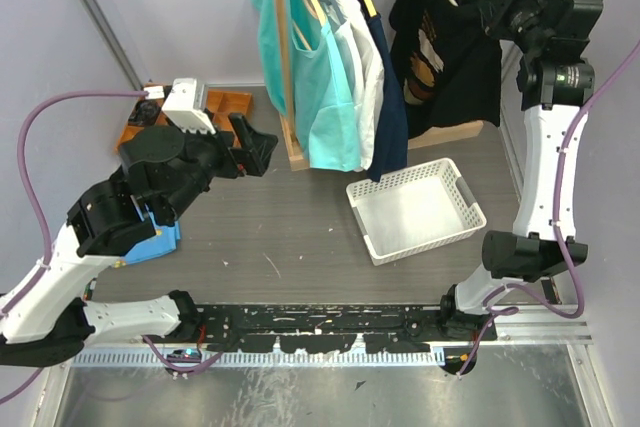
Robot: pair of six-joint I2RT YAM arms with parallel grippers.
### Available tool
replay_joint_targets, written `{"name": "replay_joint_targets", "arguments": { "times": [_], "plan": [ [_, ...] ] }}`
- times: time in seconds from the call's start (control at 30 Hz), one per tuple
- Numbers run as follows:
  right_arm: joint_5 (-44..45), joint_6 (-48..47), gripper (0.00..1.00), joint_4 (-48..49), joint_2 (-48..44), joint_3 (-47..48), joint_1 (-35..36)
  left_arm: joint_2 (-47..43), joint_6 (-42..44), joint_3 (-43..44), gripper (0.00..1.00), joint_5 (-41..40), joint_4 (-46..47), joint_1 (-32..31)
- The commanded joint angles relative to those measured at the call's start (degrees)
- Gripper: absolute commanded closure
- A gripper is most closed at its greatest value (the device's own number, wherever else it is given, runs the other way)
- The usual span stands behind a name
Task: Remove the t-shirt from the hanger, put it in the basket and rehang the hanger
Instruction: Pick up the hanger from the clothesline.
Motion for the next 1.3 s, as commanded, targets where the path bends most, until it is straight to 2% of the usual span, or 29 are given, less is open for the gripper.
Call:
{"name": "replay_joint_targets", "arguments": {
  "times": [0.0, 0.23, 0.87, 1.1, 1.27],
  "plan": [
    [1.9, -1.2, 0.99, 8.2, -4.9, 1.5, 0.2, 0.9, 1.4, 2.4, 0.02, 1.0, 2.7, -0.1],
    [3.7, -2.7, 0.99, 10.0, -8.3, -2.0, 0.3, 1.8, 1.4, 3.1, 0.02, 2.9, 2.9, -0.1],
    [4.7, -3.0, 0.99, 11.3, -9.9, -1.0, 0.8, 0.8, 0.7, 2.2, 0.02, 3.6, 3.9, -0.1],
    [4.7, -3.1, 0.99, 9.9, -12.8, -4.1, 0.9, 2.3, 1.4, 4.3, 0.02, 4.3, 4.0, -0.1],
    [4.5, -3.1, 0.99, 9.3, -17.5, -10.1, 1.2, 4.2, 2.2, 7.5, 0.02, 4.9, 3.4, -0.1]
  ]
}}
